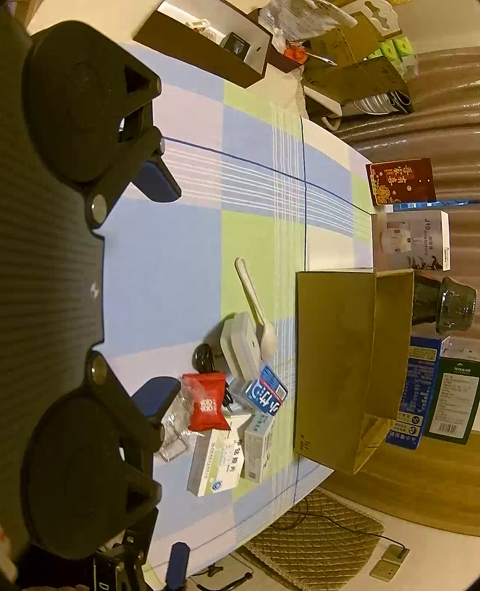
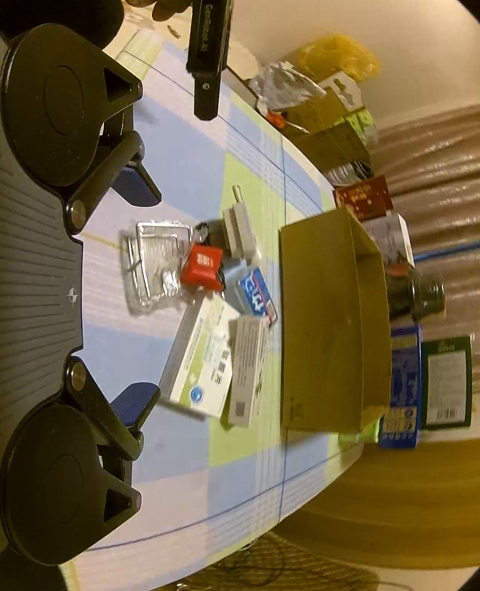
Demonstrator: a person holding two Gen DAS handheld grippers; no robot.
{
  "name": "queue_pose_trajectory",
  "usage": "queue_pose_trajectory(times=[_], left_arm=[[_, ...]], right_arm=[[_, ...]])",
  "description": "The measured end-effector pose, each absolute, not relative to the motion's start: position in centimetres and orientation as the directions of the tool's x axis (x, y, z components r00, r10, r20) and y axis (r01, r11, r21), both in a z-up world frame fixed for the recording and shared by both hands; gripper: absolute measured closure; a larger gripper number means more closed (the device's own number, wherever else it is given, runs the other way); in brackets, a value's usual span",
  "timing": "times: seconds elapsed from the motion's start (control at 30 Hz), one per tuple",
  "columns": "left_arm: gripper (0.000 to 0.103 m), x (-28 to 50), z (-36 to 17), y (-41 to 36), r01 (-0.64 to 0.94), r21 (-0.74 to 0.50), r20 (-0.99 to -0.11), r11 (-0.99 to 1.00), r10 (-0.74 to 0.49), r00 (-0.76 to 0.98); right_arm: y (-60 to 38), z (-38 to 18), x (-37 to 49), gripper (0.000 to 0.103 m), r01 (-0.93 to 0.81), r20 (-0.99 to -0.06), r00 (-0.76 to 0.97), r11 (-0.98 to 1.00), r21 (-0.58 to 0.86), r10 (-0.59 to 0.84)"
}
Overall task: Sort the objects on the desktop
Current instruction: 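Move both tools back to the table and approach the clear soap rack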
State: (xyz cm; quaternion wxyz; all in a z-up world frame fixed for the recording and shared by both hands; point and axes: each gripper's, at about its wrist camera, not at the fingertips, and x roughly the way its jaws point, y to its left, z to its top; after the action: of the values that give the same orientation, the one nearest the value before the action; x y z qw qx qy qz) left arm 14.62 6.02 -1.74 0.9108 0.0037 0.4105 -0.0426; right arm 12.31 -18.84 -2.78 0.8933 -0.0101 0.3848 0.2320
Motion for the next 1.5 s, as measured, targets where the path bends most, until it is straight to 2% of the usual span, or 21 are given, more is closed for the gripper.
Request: queue_pose_trajectory(times=[0.1,0.73,0.97,1.1,1.5], left_arm=[[0.003,14.9,-2.5,6.4,0.089,-0.002,-0.751,0.996,-0.061,0.658],[0.003,18.7,-5.7,6.9,0.148,-0.042,-0.769,0.988,-0.126,0.627],[0.003,19.5,-6.3,6.6,0.158,-0.044,-0.778,0.986,-0.133,0.614],[0.003,19.6,-6.4,6.6,0.158,-0.043,-0.779,0.986,-0.132,0.613],[0.003,19.1,-6.3,5.4,0.181,-0.023,-0.783,0.983,-0.131,0.608]], right_arm=[[-17.7,-3.6,12.7,0.004,-0.437,-0.700,0.587,0.887,0.150,0.407],[-12.9,-9.0,15.8,0.005,-0.475,-0.749,0.562,0.878,0.055,0.350],[-12.5,-10.2,16.6,0.018,-0.466,-0.769,0.546,0.883,0.051,0.333],[-12.4,-10.3,16.6,0.034,-0.479,-0.778,0.534,0.877,0.045,0.332],[-15.7,-7.4,15.1,0.035,-0.436,-0.734,0.612,0.900,-0.001,0.296]])
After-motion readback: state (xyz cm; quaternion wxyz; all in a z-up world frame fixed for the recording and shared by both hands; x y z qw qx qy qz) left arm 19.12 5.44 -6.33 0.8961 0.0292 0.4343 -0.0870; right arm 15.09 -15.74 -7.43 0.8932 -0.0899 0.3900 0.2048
